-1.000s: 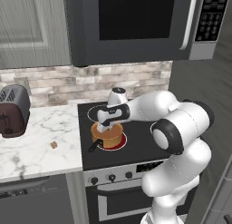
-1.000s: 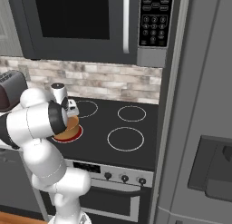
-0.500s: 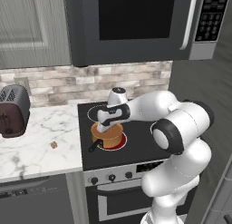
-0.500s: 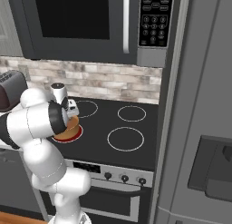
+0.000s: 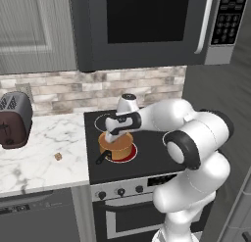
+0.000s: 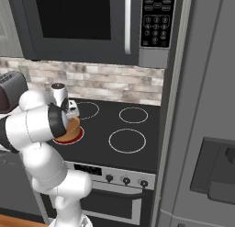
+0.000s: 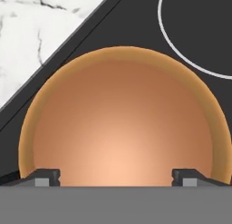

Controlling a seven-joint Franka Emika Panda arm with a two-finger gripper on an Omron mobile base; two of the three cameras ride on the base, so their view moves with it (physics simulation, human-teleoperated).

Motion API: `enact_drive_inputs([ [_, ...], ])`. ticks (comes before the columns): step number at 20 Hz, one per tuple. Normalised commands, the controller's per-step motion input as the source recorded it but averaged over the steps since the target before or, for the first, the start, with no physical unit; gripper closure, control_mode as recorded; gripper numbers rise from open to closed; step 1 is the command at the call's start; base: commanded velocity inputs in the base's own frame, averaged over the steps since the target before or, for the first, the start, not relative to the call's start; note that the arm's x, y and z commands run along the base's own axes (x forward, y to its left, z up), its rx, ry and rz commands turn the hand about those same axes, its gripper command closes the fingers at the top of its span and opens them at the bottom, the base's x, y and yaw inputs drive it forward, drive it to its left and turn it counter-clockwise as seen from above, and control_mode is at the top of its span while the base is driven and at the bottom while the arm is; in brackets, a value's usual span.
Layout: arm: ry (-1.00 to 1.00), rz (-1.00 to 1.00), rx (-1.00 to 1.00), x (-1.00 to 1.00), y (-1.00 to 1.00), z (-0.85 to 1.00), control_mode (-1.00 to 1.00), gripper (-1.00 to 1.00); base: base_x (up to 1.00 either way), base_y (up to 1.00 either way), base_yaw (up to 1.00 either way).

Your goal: Pick up the sugar cube(s) and place them in the saucepan with hot chocolate.

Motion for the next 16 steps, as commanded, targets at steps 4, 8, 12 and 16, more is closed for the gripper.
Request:
enact_drive_inputs([
  [4, -0.03, 0.00, 0.08, -0.23, 0.00, 0.28, -1.00, -1.00, 0.00, 0.00, 0.00],
  [8, -0.04, 0.00, 0.11, -0.25, -0.05, 0.30, -1.00, -1.00, 0.00, 0.00, 0.00],
  [12, -0.06, 0.00, 0.11, -0.34, -0.01, 0.31, -1.00, -1.00, 0.00, 0.00, 0.00],
  [16, -0.08, 0.01, 0.06, -0.47, 0.00, 0.24, -1.00, -1.00, 0.00, 0.00, 0.00],
])
